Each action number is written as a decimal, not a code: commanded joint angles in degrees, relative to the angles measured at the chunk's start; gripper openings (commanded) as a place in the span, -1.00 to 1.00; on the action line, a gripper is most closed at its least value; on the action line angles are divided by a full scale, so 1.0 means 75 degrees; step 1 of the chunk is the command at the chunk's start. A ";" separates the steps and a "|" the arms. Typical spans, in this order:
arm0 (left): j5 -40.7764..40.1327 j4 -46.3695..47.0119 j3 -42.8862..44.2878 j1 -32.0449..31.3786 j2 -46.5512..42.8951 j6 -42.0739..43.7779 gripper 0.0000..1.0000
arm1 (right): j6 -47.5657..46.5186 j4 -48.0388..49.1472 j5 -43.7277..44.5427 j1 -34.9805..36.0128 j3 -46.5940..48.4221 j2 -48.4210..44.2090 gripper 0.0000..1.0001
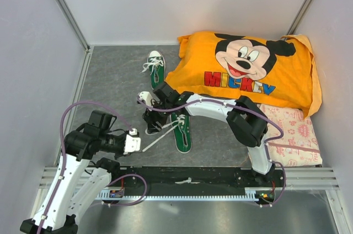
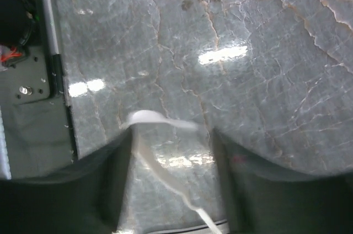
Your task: Tie the shoes
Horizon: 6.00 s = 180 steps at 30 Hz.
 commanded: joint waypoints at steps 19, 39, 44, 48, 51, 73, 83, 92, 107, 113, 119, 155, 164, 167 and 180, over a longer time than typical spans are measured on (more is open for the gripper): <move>0.0771 0.2417 0.0736 -0.0316 0.1764 -0.0353 -0.97 | 0.0287 -0.1276 -0.2182 -0.1696 0.0734 -0.1936 0.62; 0.0138 0.1361 -0.0355 -0.0468 -0.0218 -0.0364 -0.97 | 0.1166 -0.0689 -0.1831 -0.0346 0.4297 0.0655 0.84; 0.0092 0.2999 0.0112 -0.0457 0.0332 -0.2385 -0.97 | 0.1213 -0.0689 -0.1678 -0.0732 0.4111 0.0035 0.91; -0.0878 0.5654 0.0500 -0.0468 0.1339 -0.4229 -0.97 | 0.1132 -0.0689 -0.1585 -0.1679 0.3280 -0.0808 0.91; -0.1771 0.6865 0.0910 -0.0328 0.2662 -0.5075 -0.97 | 0.0969 -0.0747 -0.1608 -0.2487 0.2156 -0.1605 0.89; -0.3100 0.8886 0.1427 0.0609 0.7356 -0.6764 -0.02 | -0.0720 -0.2166 -0.0928 -0.3698 -0.3343 -0.5533 -0.10; -0.0330 0.6359 -0.0084 0.0822 0.4718 -0.2118 0.01 | -0.0521 -0.1920 -0.1186 -0.3710 -0.3250 -0.5053 -0.30; -0.2134 0.5921 -0.0413 -0.0771 0.5395 -0.0880 0.08 | 0.0322 -0.1229 -0.1315 -0.3686 -0.3437 -0.4829 -0.28; -0.2791 0.7081 -0.0226 -0.1510 0.6871 -0.0764 0.13 | 0.0581 -0.0912 -0.1245 -0.3698 -0.3754 -0.4783 -0.25; -0.2955 0.7140 -0.0144 -0.1769 0.7201 -0.0424 0.00 | 0.0452 -0.0912 -0.1128 -0.3698 -0.3730 -0.4701 -0.24; -0.2769 0.6532 -0.0261 -0.1945 0.6920 -0.0131 -0.73 | 0.0358 -0.0854 -0.1186 -0.3686 -0.3379 -0.4291 -0.24; -0.0987 0.8030 -0.0624 -0.1652 0.5560 -0.6166 -0.97 | -0.0626 -0.0490 -0.0788 -0.2034 -0.2195 -0.2333 -1.00; -0.0741 0.8124 -0.0648 -0.1652 0.5490 -0.6353 -0.97 | -0.0205 -0.0115 -0.0799 -0.2163 -0.2616 -0.2930 -1.00; -0.0682 0.8206 -0.0659 -0.1652 0.5537 -0.6424 -0.97 | -0.0029 0.0095 -0.0881 -0.2303 -0.2710 -0.3025 -1.00; -0.0647 0.8558 -0.0542 -0.1652 0.5830 -0.6764 -0.97 | -0.0098 -0.0255 -0.1280 -0.2421 -0.2429 -0.2662 -0.37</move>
